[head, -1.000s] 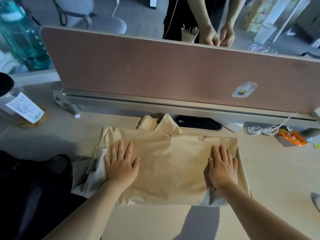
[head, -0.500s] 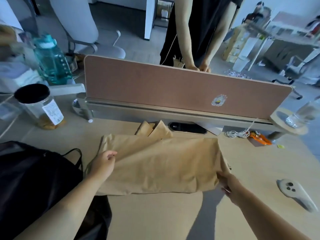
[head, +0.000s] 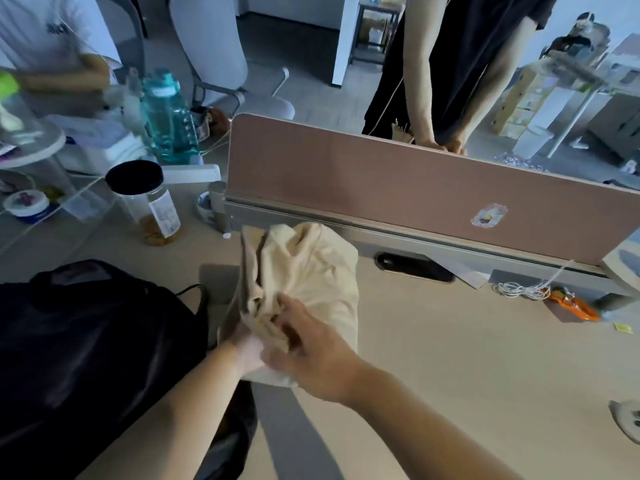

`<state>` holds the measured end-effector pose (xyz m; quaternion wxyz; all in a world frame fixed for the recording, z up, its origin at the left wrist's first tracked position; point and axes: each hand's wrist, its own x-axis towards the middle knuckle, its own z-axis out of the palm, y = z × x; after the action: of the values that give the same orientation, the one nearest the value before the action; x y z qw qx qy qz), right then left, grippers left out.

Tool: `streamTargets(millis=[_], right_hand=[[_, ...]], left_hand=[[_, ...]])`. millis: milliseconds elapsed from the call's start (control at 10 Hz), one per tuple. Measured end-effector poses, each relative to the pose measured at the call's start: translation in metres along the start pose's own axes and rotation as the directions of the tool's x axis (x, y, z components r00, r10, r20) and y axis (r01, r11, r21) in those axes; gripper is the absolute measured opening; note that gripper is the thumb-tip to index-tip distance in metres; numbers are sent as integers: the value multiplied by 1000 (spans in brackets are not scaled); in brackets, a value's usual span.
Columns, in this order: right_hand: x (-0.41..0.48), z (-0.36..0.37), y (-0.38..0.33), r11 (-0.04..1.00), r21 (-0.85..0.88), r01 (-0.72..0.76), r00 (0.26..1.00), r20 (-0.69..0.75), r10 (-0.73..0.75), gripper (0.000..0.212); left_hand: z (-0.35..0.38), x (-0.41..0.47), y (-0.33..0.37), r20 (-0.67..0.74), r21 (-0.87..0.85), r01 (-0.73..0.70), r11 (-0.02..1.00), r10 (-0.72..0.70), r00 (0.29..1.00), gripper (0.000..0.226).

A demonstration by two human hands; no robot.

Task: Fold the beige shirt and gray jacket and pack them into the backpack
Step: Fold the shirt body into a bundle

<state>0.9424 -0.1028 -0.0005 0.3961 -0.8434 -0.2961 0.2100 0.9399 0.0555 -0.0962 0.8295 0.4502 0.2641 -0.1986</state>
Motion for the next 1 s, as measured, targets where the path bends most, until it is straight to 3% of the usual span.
streamTargets(millis=[100, 200, 300, 400, 500, 600, 700, 800, 900, 1000], right_hand=[[12, 33, 20, 904, -420, 78, 987, 162, -10, 60], [19, 51, 52, 848, -523, -86, 980, 109, 166, 66], [20, 59, 71, 753, -655, -65, 961, 163, 224, 80], [20, 70, 75, 677, -732, -71, 970, 108, 218, 70], [15, 75, 76, 641, -740, -204, 970, -65, 233, 90], [3, 72, 92, 678, -681, -275, 961, -199, 190, 97], [-8, 65, 109, 648, -720, -250, 966, -143, 215, 94], [-7, 53, 95, 643, -744, -181, 971, -30, 238, 70], [11, 31, 76, 821, -502, -272, 956, -48, 288, 49], [34, 17, 80, 904, -330, -272, 938, -301, 173, 48]], left_hand=[[-51, 19, 21, -179, -204, 107, 973, -144, 973, 72], [-64, -1, 39, -224, -216, -78, 973, 28, 974, 61], [-65, -3, 49, -231, 96, 29, 995, -6, 973, 56], [-50, -3, 46, -356, 509, 118, 853, 84, 931, 49], [-31, 4, 42, -316, 646, -34, 763, 308, 897, 43], [-30, 8, 30, -257, 339, -124, 933, 218, 941, 39], [-36, 13, 10, -337, 448, -25, 894, 195, 921, 46], [-30, 17, 6, -417, 502, 4, 865, 238, 877, 52], [-9, 14, 19, -476, 792, 147, 592, 449, 757, 64], [17, 22, 27, -114, 989, 3, 146, 757, 644, 65]])
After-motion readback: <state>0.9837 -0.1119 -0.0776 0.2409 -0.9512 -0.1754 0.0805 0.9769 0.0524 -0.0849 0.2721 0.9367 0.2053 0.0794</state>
